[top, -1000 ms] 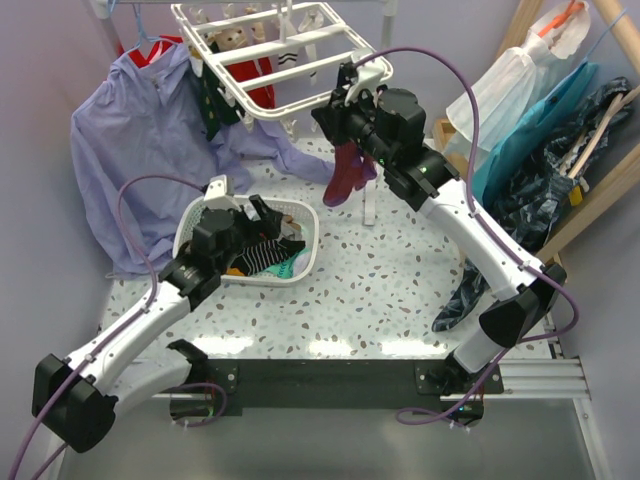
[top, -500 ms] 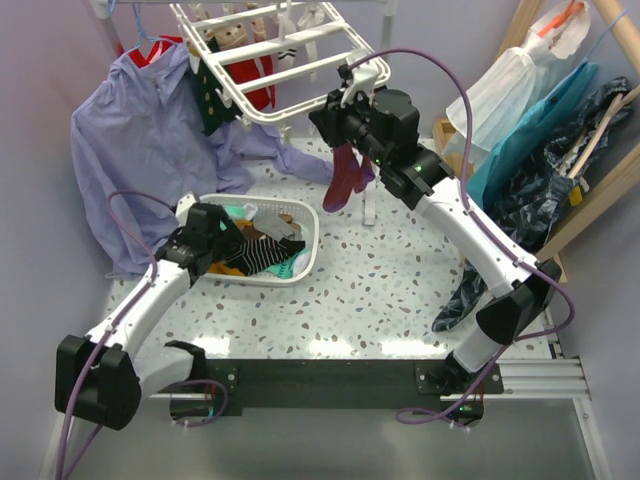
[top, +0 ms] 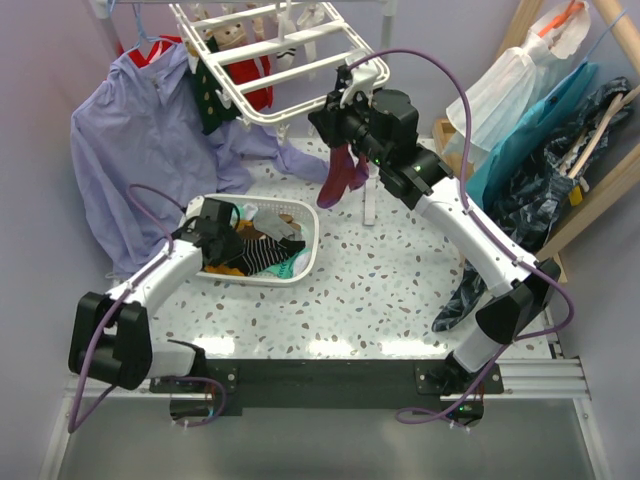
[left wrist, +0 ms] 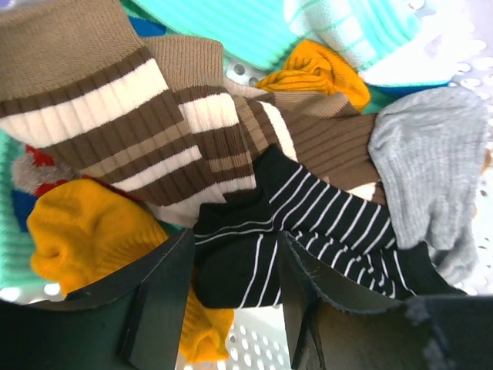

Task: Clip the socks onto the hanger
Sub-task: Pick up the sock from the bin, then clamp the sock onto the hanger.

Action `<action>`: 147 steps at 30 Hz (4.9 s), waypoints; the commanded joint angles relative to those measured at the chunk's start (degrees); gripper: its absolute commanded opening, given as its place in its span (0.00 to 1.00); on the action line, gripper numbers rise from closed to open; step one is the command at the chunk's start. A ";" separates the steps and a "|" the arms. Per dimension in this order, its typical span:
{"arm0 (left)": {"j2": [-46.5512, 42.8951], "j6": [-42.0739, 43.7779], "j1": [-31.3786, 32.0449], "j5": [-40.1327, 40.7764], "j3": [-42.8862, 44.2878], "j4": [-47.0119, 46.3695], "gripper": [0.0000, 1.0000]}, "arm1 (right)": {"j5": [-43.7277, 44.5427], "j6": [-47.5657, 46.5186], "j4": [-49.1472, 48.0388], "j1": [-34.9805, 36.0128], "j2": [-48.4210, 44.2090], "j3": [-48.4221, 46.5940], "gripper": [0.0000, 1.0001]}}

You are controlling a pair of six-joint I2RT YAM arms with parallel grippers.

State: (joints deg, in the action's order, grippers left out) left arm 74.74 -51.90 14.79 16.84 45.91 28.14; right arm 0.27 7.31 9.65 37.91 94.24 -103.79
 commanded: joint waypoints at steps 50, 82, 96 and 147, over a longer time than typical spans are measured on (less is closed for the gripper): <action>-3.72 28.25 8.15 17.28 17.89 -3.88 0.07 | -0.36 0.07 0.63 0.06 -1.69 0.87 0.04; -11.90 52.34 8.15 -43.02 10.34 -48.35 0.00 | -6.07 -0.72 -1.74 0.06 -3.18 2.63 0.04; -6.19 48.56 8.24 -40.14 16.14 -51.43 0.00 | -7.74 -0.81 -2.09 0.06 -3.44 2.98 0.04; -2.85 36.87 8.24 -38.46 17.99 -59.87 0.00 | -16.80 -4.68 -2.18 0.06 -2.92 3.77 0.06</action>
State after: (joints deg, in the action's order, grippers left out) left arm 72.66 -12.93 22.94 -19.97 62.30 -25.96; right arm -12.86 3.33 5.98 37.47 92.47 -100.75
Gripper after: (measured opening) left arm 0.106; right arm 0.164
